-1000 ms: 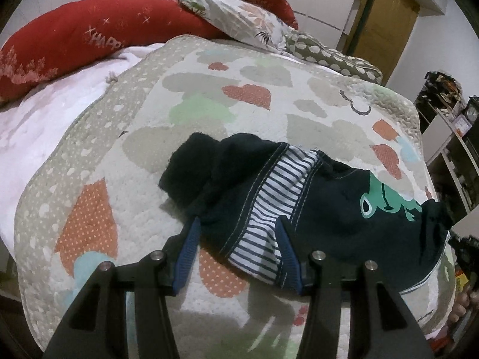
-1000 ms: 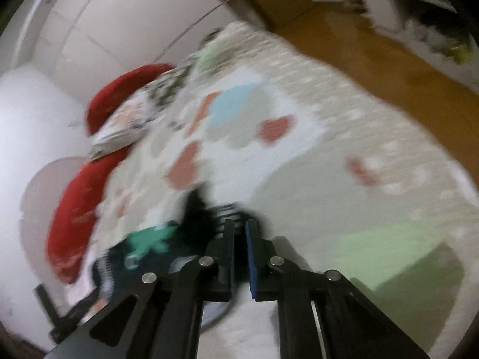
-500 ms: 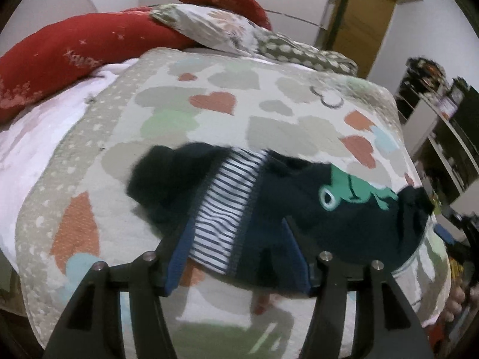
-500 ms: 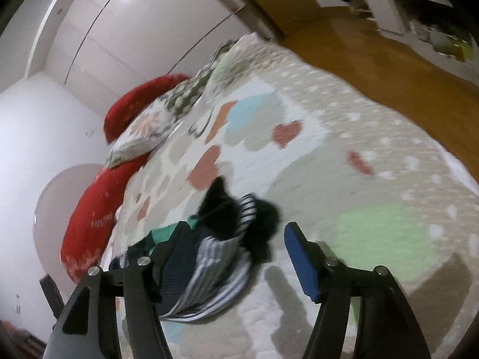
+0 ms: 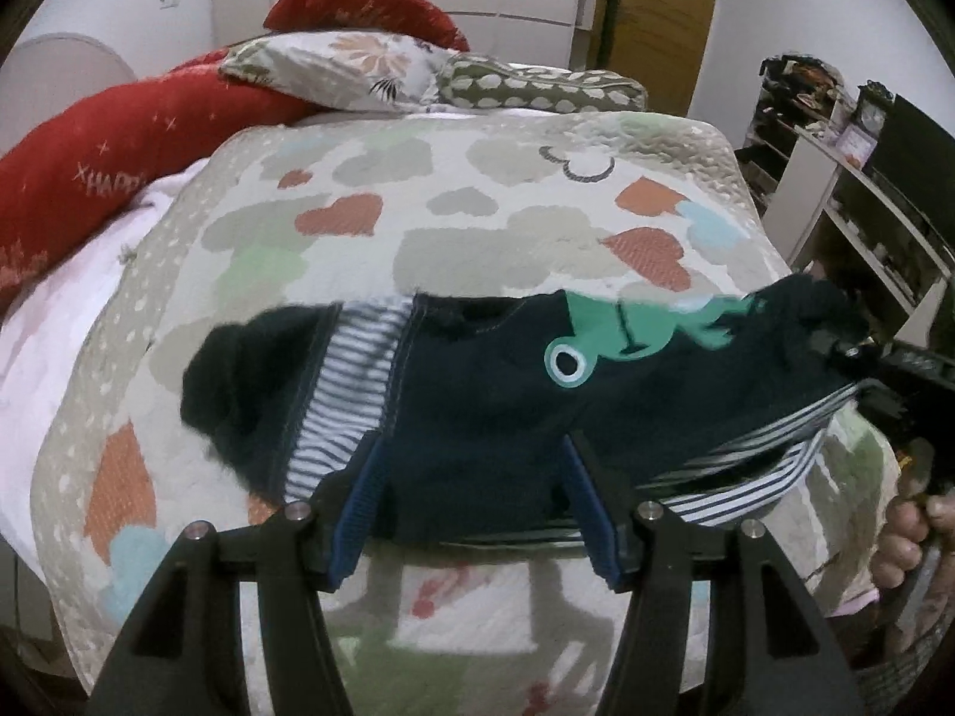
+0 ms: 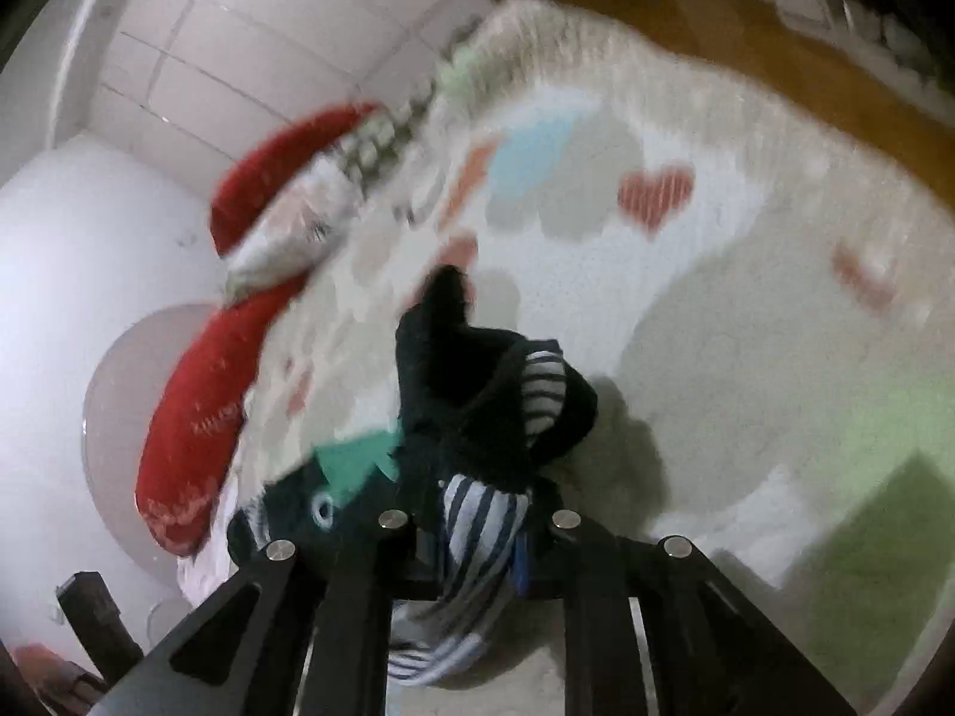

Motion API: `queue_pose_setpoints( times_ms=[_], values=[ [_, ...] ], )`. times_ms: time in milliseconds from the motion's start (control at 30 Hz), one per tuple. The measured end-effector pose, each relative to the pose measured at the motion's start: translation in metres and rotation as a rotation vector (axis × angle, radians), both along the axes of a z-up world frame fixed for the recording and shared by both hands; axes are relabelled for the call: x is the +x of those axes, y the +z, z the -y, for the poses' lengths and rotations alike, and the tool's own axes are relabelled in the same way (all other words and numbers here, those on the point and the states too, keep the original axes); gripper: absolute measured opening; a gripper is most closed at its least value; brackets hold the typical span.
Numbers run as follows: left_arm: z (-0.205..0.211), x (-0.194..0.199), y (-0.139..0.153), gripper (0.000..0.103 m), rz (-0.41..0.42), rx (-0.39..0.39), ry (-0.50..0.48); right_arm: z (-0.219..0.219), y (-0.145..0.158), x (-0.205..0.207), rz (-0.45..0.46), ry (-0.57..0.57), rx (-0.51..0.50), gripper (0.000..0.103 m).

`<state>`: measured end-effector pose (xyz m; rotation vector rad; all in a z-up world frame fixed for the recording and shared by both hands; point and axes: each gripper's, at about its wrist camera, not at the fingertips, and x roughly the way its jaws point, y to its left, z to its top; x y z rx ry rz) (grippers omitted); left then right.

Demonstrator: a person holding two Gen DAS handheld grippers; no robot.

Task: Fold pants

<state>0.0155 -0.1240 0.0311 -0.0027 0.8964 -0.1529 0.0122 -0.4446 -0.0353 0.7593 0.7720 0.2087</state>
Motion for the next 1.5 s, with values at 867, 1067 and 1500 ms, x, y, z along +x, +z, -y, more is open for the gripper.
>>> queue_pose_setpoints(
  times_ms=[867,1067,1500],
  values=[
    [0.158,0.037,-0.065,0.064,-0.099,0.097,-0.337,0.028,-0.023,0.027,-0.042,0.066,0.084,0.026],
    [0.156,0.039,-0.042,0.063,-0.131,0.081,-0.389,0.091,-0.028,-0.016,0.01,-0.261,0.142,0.057],
    [0.275,0.111,-0.019,0.068,-0.3,-0.047,-0.599,0.06,-0.026,-0.077,0.007,-0.113,-0.001,0.066]
  ],
)
